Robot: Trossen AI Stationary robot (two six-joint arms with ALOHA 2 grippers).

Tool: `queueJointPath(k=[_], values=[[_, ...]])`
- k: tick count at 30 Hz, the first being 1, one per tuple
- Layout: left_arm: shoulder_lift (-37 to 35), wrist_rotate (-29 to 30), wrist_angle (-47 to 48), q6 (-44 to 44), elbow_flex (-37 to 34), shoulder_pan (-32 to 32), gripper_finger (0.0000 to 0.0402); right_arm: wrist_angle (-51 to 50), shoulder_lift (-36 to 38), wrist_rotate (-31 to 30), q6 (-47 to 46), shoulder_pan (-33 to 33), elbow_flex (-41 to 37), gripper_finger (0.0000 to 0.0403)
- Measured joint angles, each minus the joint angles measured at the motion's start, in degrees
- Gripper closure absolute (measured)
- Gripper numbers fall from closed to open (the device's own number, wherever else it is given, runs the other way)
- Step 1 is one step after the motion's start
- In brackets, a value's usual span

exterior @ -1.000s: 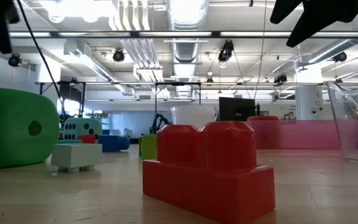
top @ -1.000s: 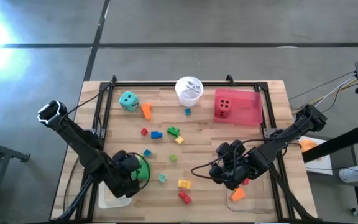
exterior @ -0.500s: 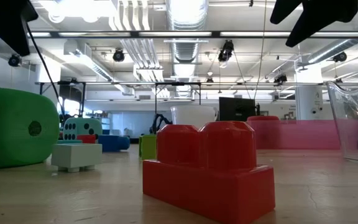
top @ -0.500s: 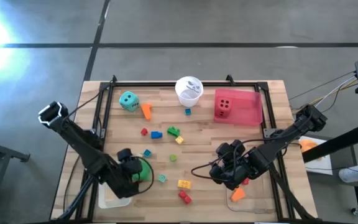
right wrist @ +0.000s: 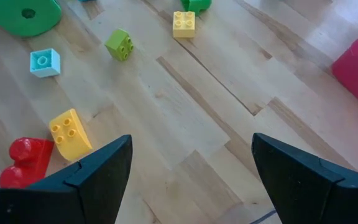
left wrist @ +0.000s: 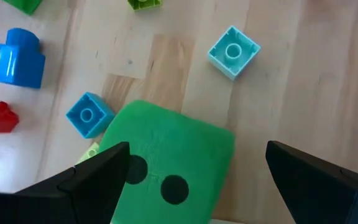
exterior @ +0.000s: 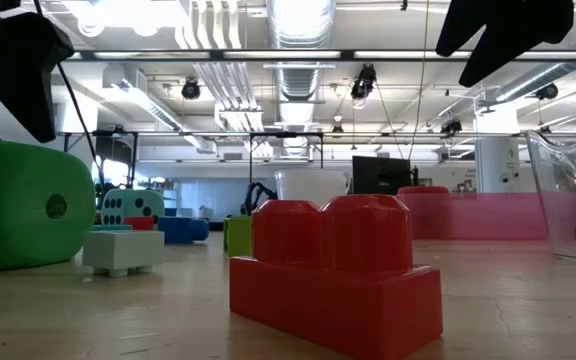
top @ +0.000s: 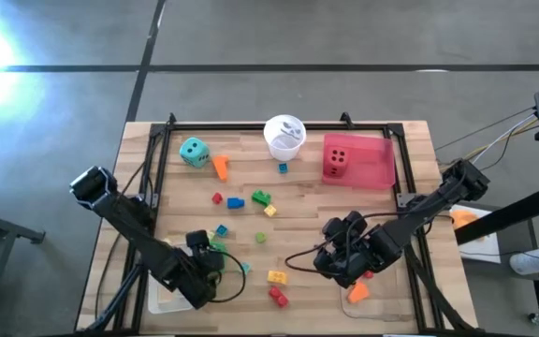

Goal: Pick & Place Toys
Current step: Put the green dice into the red bin

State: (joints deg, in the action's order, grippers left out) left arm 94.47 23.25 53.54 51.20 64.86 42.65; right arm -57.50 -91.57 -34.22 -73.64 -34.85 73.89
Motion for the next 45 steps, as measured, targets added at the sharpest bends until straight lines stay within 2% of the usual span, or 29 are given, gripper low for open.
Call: queueJointPath(k=[10, 22, 31, 36, 40, 45], values=[[2.30, -0.06, 0.59, -5.15, -0.46, -0.07, 0.0023, 1.05, -2.46, 2.00, 4.03, 0.00, -0.13, 0.0078], [9.10, 3.72, -0.33, -14.59, 0.08, -0.04, 0.0023, 1.31, -2.77, 2.79, 5.31, -0.02, -0.09, 0.0078], [9.47, 0.83, 1.78, -23.73, 2.41, -0.71, 0.0023, 1.36, -2.75, 3.21, 6.04, -0.02, -0.09, 0.0078], [9.46, -1.41, 5.31, -25.26, 2.84, -1.52, 0.0026, 1.38, -2.75, 3.21, 6.38, -0.02, -0.09, 0.0078], [9.41, -1.98, 5.89, -25.25, 2.89, -2.06, 0.0052, 1.44, -2.73, 3.21, 6.38, -0.02, -0.09, 0.0078], [9.38, -2.01, 5.98, -25.24, 2.83, -2.36, 0.0117, 1.45, -2.73, 3.21, 6.38, -0.02, -0.09, 0.0078]])
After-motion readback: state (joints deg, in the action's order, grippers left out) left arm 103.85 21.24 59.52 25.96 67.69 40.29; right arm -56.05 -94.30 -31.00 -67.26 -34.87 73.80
